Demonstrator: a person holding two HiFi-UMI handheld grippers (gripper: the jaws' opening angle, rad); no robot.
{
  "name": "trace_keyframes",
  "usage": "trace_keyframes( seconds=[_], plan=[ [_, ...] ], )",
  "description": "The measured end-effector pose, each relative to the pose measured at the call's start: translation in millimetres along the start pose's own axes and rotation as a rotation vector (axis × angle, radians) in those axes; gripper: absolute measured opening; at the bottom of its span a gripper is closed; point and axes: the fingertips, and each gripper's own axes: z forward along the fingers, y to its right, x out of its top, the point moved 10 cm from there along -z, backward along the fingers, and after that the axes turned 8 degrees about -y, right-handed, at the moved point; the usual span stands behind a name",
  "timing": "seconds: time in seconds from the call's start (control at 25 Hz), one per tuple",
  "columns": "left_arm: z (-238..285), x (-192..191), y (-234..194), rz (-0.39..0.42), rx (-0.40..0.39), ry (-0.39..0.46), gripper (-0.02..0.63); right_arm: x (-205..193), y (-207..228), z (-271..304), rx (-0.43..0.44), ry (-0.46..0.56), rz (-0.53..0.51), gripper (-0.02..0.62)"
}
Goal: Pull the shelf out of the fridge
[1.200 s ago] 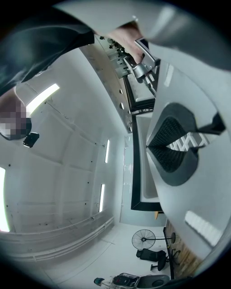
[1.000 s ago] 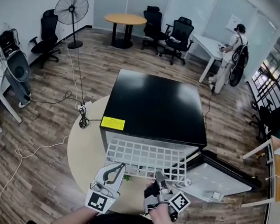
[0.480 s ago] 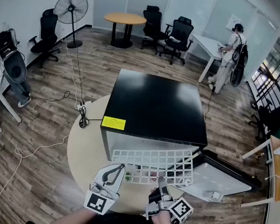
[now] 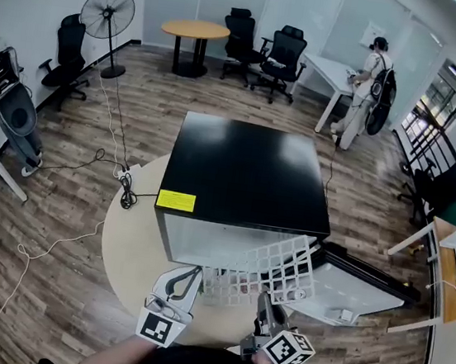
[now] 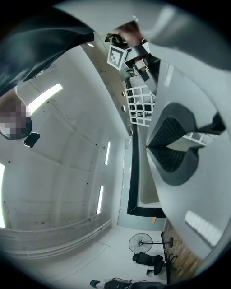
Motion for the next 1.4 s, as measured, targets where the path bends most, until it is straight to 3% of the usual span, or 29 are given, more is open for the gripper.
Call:
trace_keyframes(
  seconds=[0.2, 0.6, 0.92, 1.4],
  plan=[
    [5.4, -0.8, -2.1, -0.001, -0.002, -0.003, -0.003, 4.5, -3.6, -4.5, -0.049, 0.005, -0.224, 0.032],
    [11.8, -5.1, -9.1, 0.005, 0.011, -0.029, -0.002, 8.3, -5.9, -11.2, -0.132, 0.03, -0.508, 0.032],
    [11.7, -8.4, -12.9, 0.024, 0.013, -0.048, -0.002, 13.2, -9.7, -15.2, -0.202, 0.048, -0.655, 0.032],
    [12.0, -9.4, -17.7, 0.041, 0.025, -0.065, -0.002, 22.4, -7.7, -18.1, -0.255, 0.096, -0.721, 0.033]
  ],
)
